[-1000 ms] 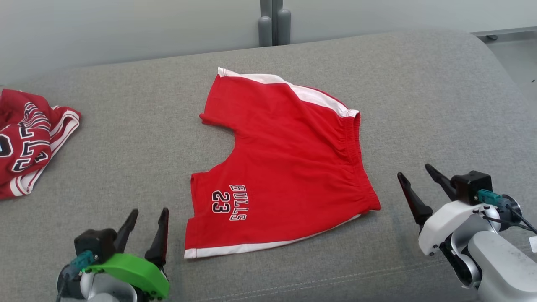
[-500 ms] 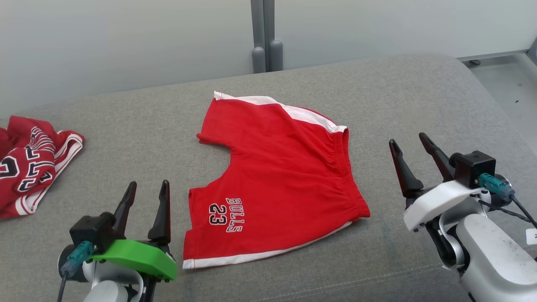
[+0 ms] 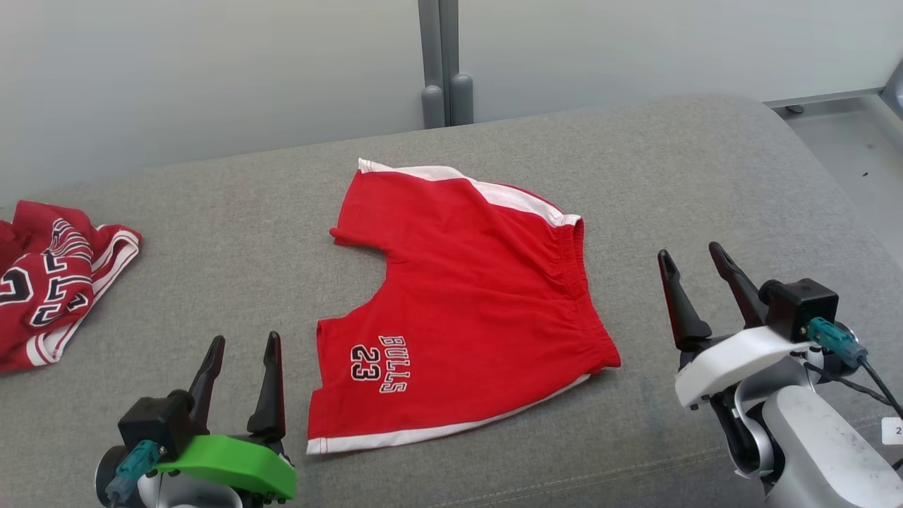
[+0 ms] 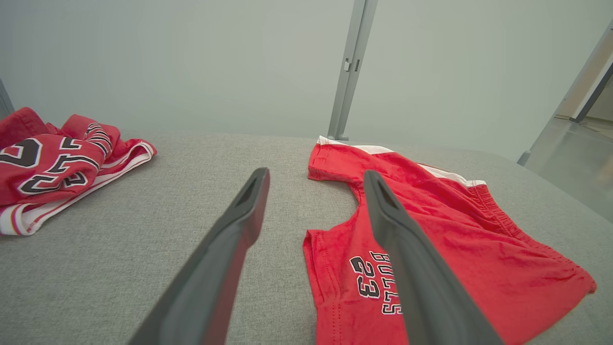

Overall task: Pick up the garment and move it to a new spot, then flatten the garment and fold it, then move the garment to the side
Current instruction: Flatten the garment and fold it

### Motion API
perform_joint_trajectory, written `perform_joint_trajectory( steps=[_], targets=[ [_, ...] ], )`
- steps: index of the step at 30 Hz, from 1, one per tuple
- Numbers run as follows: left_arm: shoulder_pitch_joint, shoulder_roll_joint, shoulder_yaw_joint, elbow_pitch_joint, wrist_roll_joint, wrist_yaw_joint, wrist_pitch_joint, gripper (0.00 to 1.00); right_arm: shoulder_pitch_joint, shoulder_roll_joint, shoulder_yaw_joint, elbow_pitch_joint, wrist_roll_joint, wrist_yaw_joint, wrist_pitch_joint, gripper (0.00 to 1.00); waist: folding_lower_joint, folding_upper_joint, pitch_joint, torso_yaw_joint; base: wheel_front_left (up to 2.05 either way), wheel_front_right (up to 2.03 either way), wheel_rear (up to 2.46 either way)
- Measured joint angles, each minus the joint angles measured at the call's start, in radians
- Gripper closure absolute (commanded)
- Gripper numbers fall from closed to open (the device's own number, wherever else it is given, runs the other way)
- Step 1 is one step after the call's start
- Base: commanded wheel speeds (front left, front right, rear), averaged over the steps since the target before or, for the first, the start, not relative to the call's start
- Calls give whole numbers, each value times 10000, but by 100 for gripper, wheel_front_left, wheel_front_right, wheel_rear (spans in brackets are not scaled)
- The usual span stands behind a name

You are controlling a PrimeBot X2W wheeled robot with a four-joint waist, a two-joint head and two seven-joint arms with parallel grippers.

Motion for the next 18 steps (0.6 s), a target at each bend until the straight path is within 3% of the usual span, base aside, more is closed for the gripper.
perform_joint_trajectory(
  steps=[18],
  targets=[
    [445,-418,391,-263,472,40,0,0,249,253,-240,-347,-470,12,0,0,0,0,64,115,0,0,0]
  ],
)
